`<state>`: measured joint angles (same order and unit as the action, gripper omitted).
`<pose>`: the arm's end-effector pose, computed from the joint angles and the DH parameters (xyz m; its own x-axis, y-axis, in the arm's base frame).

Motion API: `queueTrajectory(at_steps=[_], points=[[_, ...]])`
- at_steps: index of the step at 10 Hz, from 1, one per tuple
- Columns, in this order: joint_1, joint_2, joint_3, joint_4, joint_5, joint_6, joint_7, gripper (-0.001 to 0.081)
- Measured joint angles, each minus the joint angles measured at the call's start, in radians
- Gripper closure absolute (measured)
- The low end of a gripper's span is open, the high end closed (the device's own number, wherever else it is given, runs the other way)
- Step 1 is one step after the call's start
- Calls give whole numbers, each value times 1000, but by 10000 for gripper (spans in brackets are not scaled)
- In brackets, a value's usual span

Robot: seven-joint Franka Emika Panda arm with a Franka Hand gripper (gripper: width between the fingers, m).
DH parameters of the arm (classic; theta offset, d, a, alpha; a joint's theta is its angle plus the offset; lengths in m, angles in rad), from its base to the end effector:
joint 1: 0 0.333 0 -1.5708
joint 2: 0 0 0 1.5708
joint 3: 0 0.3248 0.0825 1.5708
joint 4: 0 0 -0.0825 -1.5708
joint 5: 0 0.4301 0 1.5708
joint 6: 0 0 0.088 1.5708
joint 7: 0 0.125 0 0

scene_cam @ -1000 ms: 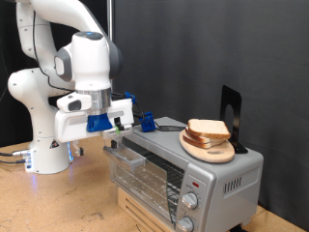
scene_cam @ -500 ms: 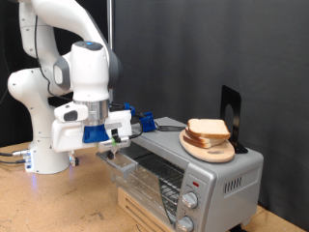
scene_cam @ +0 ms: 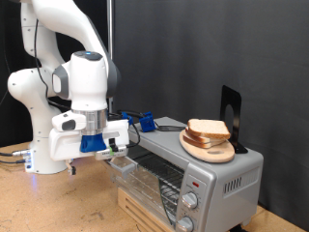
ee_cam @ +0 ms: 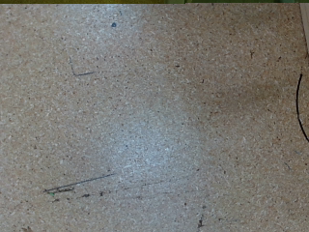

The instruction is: Make a piece of toast with the oven

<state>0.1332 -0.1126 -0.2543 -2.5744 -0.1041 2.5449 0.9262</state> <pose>0.4747 -0.0548 0.2634 0.5680 -0.8194 0.0770 -0.8194 -0.5718 -0.0410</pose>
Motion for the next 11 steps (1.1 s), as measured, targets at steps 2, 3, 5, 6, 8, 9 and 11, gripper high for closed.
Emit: queueTrajectory(at_steps=[2, 3, 5, 6, 8, 9, 11], points=[[-1, -1, -4, -3, 1, 5, -30, 124], [-2, 0, -8, -4, 1, 10, -48, 124], [-5, 1, -15, -9, 1, 23, -80, 124], [-5, 1, -19, -9, 1, 27, -93, 124], [-6, 1, -25, -8, 1, 29, -115, 124], [-7, 0, -26, -8, 1, 28, -123, 124], [-6, -9, -27, -4, 24, 15, -149, 124]])
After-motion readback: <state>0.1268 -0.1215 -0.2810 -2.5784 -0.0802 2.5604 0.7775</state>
